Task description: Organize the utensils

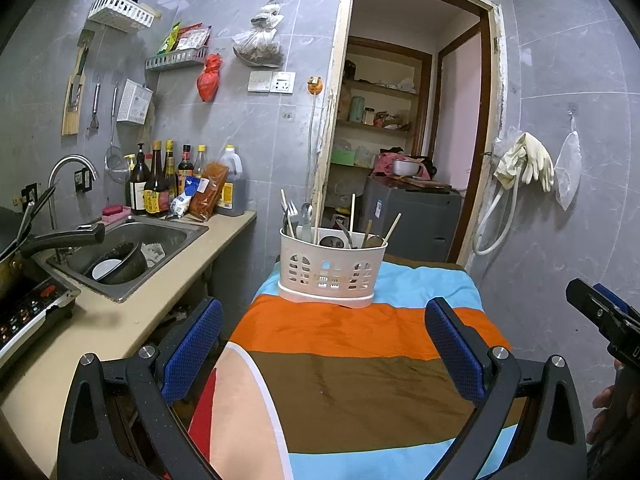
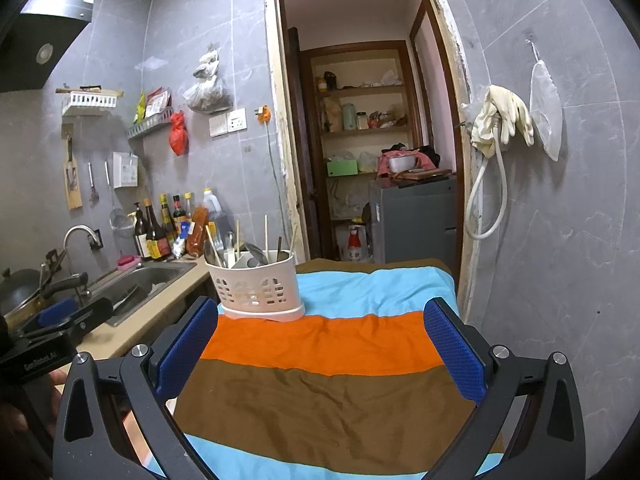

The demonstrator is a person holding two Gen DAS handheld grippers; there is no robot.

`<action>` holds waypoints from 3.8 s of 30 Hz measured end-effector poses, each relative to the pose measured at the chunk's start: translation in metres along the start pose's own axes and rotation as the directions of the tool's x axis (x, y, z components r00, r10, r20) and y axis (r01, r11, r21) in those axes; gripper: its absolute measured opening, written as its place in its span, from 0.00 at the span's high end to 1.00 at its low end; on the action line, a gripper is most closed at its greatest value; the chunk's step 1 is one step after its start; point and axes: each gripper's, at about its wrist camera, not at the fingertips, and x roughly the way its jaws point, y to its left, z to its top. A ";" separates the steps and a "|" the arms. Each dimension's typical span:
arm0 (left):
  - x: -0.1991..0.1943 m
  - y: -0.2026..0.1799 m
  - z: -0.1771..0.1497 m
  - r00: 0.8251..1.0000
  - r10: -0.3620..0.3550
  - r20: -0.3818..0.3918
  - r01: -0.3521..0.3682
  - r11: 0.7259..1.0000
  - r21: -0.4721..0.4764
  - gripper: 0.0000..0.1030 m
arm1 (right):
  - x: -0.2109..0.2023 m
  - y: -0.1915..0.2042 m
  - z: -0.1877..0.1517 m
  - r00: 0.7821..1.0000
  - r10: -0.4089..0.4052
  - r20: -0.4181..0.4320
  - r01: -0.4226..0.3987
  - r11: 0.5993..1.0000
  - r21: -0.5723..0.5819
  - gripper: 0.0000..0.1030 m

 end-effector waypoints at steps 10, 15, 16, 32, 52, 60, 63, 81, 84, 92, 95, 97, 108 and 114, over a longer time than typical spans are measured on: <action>0.001 0.002 0.000 1.000 0.001 -0.006 -0.001 1.000 -0.010 0.04 | 0.001 0.003 0.000 1.000 0.000 -0.006 0.000 1.000 0.000 0.00; 0.001 0.002 0.000 1.000 0.002 -0.006 -0.002 1.000 -0.007 0.04 | 0.002 0.003 0.000 1.000 0.000 -0.007 0.000 1.000 0.000 0.00; 0.001 0.002 0.000 1.000 0.002 -0.006 -0.002 1.000 -0.007 0.04 | 0.002 0.003 0.000 1.000 0.000 -0.006 0.000 1.000 -0.001 0.00; 0.001 0.001 0.001 1.000 0.003 -0.004 -0.003 1.000 -0.006 0.04 | 0.003 0.004 0.000 1.000 0.000 -0.008 0.000 1.000 -0.001 0.00; 0.001 0.002 0.002 1.000 0.003 -0.006 -0.003 1.000 -0.006 0.04 | 0.004 0.005 0.000 1.000 -0.001 -0.012 0.001 1.000 -0.001 0.00; 0.002 0.002 0.000 1.000 0.002 -0.007 -0.002 1.000 -0.006 0.04 | 0.005 0.007 -0.004 1.000 -0.003 -0.017 0.003 1.000 -0.001 0.00; 0.002 0.001 0.000 1.000 0.002 -0.007 -0.002 1.000 -0.006 0.04 | 0.005 0.006 -0.003 1.000 -0.002 -0.017 0.002 1.000 -0.002 0.00; 0.003 0.000 0.000 1.000 0.004 -0.009 -0.004 1.000 -0.004 0.04 | 0.006 0.004 -0.003 1.000 -0.001 -0.023 0.001 1.000 0.004 0.00; 0.003 0.001 0.000 1.000 0.003 -0.010 -0.003 1.000 -0.006 0.04 | 0.005 0.004 -0.003 1.000 -0.002 -0.022 0.002 1.000 0.002 0.00; 0.006 0.000 -0.004 1.000 0.005 -0.012 -0.005 1.000 -0.003 0.04 | 0.006 0.002 -0.001 1.000 -0.001 -0.024 0.001 1.000 0.002 0.00; 0.007 0.000 -0.007 1.000 0.012 -0.013 -0.012 1.000 -0.004 0.04 | 0.005 0.003 -0.002 1.000 -0.001 -0.024 0.001 1.000 0.002 0.00; 0.006 0.001 -0.008 1.000 0.017 -0.014 -0.017 1.000 -0.004 0.04 | 0.006 0.002 -0.003 1.000 0.000 -0.025 0.000 1.000 0.002 0.00; 0.001 0.003 -0.009 0.999 0.037 -0.014 -0.037 0.999 -0.005 0.04 | 0.006 0.003 -0.003 1.000 0.000 -0.027 0.000 1.000 0.003 0.00; 0.000 0.003 -0.009 0.999 0.034 -0.013 -0.034 0.999 -0.002 0.04 | 0.006 0.004 -0.005 1.000 0.001 -0.028 -0.001 1.000 0.003 0.00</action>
